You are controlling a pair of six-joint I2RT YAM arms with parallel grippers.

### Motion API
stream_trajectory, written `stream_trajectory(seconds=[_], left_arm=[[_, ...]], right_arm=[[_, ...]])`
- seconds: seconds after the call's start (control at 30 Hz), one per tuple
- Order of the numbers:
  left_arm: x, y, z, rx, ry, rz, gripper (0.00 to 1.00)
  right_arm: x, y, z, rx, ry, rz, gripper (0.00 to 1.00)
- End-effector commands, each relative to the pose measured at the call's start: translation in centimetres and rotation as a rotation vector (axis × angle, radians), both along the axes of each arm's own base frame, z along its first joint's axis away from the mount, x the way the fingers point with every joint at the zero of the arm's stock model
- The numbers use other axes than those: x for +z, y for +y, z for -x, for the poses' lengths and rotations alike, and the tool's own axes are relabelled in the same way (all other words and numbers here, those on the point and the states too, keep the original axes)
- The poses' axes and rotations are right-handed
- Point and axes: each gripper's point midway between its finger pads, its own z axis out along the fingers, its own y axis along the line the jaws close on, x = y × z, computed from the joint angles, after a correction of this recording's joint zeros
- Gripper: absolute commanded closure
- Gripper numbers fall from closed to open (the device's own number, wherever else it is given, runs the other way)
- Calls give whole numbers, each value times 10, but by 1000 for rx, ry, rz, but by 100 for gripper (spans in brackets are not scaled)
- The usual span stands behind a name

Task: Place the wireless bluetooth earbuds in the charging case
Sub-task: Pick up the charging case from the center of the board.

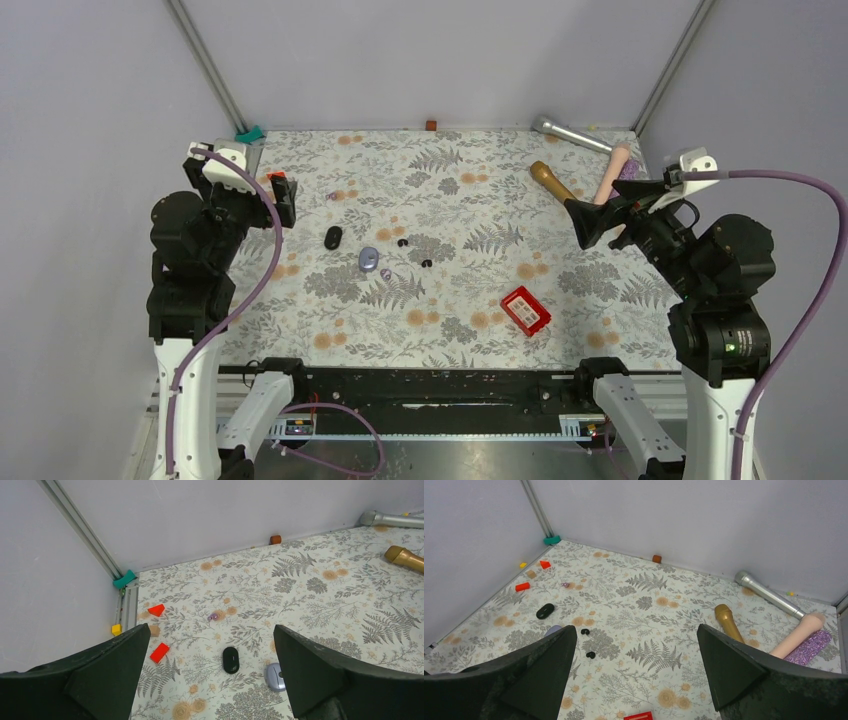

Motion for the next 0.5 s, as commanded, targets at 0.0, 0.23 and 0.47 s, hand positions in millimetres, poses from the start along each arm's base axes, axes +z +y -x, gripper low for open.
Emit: stream_trajectory(seconds=[0.0, 0.23, 0.47], left_arm=[[11, 1, -2, -4, -48, -19, 1], [10, -1, -15, -35, -42, -98, 1], [-42, -15, -44, -122, 100, -89, 1]], right_arm=[[15, 1, 1, 11, -16, 18, 2], [-8, 16, 10, 135, 54, 85, 1], [-68, 24, 0, 196, 172, 89, 1]])
